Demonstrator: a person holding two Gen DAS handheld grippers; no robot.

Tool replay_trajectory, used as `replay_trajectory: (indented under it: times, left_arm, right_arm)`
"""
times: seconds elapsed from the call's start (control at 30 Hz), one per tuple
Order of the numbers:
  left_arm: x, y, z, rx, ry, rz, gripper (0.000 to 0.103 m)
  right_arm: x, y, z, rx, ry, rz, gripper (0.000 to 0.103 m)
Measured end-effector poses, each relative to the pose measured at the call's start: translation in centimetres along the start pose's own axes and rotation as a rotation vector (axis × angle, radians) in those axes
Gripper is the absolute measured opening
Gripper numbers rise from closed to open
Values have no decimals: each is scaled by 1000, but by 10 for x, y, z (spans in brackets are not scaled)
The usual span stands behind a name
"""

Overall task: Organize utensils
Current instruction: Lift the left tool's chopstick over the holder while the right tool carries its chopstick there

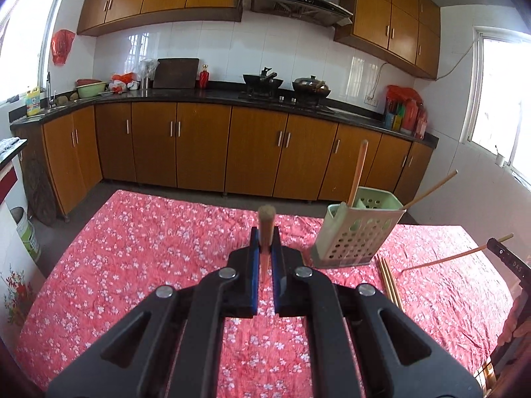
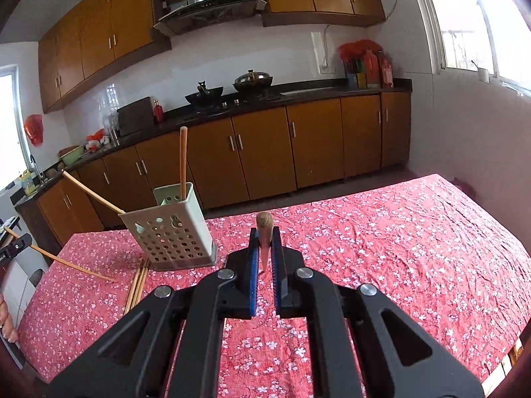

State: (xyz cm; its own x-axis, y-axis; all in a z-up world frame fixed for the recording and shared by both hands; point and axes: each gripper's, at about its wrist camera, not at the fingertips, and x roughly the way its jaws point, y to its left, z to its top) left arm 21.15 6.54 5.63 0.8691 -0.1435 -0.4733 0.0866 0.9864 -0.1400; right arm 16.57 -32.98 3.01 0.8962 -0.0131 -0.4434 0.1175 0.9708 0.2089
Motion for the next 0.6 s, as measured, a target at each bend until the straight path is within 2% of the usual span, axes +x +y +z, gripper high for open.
replay_trajectory:
  times: [0.27, 0.6]
  left_arm:
    - [-7, -7, 15, 7, -38, -29, 7]
    - [-37, -22, 50, -20, -104, -173, 7]
  right_arm:
    - [-6, 8, 16, 14, -42, 23, 8]
    - [-29, 21, 57, 69, -144, 162, 8]
